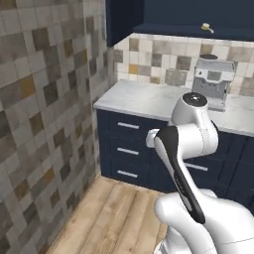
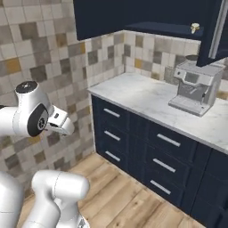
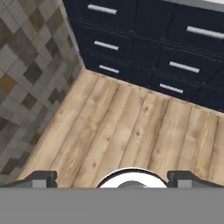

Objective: Locate and retrieve the dish brush and dish brush from the cabinet. Place them next to the sink.

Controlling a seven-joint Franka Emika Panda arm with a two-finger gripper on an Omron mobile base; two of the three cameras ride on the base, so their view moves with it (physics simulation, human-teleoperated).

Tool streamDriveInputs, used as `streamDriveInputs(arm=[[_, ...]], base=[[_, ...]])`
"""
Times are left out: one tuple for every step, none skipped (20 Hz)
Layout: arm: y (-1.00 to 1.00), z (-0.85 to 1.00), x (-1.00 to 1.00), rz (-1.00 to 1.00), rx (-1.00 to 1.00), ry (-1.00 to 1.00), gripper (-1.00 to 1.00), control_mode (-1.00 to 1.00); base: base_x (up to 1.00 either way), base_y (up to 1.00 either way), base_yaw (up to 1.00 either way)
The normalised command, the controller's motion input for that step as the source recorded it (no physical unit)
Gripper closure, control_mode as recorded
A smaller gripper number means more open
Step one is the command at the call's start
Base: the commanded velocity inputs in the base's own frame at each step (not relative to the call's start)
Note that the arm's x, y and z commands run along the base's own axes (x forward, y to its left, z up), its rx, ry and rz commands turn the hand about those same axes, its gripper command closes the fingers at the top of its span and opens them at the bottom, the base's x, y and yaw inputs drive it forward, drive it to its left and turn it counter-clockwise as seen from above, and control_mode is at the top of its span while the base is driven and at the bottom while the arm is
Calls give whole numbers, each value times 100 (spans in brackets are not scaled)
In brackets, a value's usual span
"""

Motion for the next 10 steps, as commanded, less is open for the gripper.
streamDriveInputs(arm=[[0,0,0,0,0,0,-100,100],[0,0,0,0,0,0,-100,100],[0,0,0,0,0,0,-100,100],[0,0,0,0,0,0,-100,100],[0,0,0,0,0,0,-100,100],[0,0,0,0,0,0,-100,100],[0,0,0,0,0,0,-100,100],[0,0,0,0,0,0,-100,100],[0,0,0,0,0,0,-100,100],[0,0,0,0,0,0,-100,100]], base=[[0,0,-49],[0,0,-49],[0,0,-49],[0,0,-48],[0,0,-48],[1,1,-47],[1,1,-47],[5,3,-47],[22,19,-41],[49,36,-32]])
